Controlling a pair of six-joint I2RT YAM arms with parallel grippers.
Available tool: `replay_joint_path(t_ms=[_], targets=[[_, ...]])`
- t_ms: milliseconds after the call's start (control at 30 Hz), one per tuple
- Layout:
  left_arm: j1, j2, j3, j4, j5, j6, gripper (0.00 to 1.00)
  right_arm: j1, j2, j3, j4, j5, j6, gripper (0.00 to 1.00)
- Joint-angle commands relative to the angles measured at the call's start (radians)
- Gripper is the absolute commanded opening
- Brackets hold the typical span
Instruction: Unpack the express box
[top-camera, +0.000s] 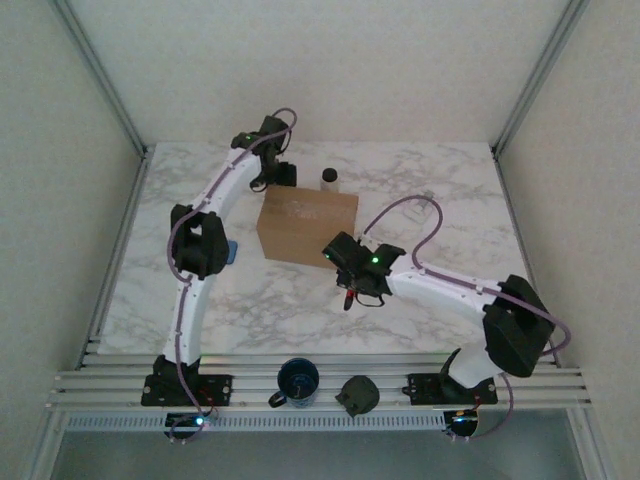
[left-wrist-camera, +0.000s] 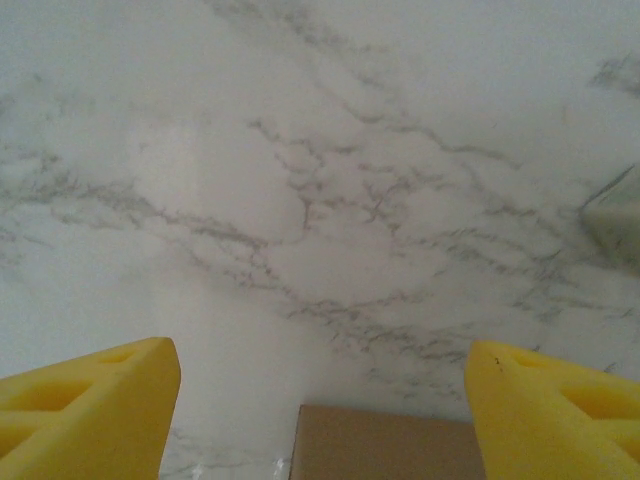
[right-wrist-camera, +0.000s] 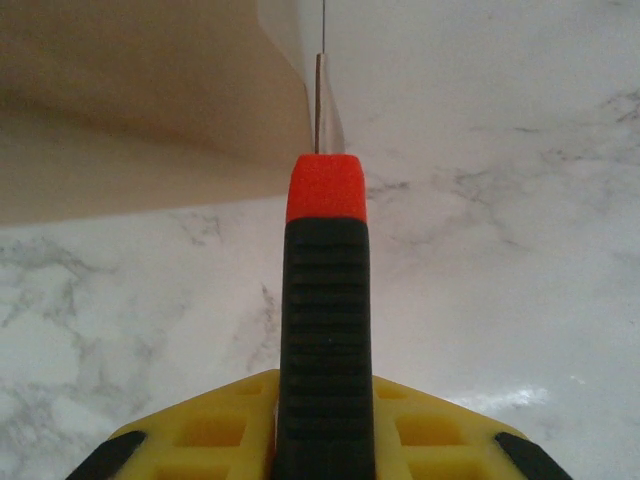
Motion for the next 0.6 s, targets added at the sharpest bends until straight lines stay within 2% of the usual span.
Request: replay_joint_path(t_ms=[0,167,333,567], targets=[[0.001,-0.111,-0.104,0.008,-0.016,0.034,0.74,0.005,0.04,0.074,-0.054,0.112,0.07,0.0],[-0.006,-0.244,-0.306,0.082,0.004,0.022,0.74,-0.065,0.077,0.126,-0.034,0.115,0.013,0.0],[-0.014,-0.393,-0.546,0.178,0.029,-0.014,0.74,-0.135,0.141,0.2,0.007,0.078,-0.111,0.0],[-0.032,-0.597,-0.839,0.275,0.052,-0.075,0.74,-0.146,0.301,0.39,0.035,-0.045,-0.305,0.0]])
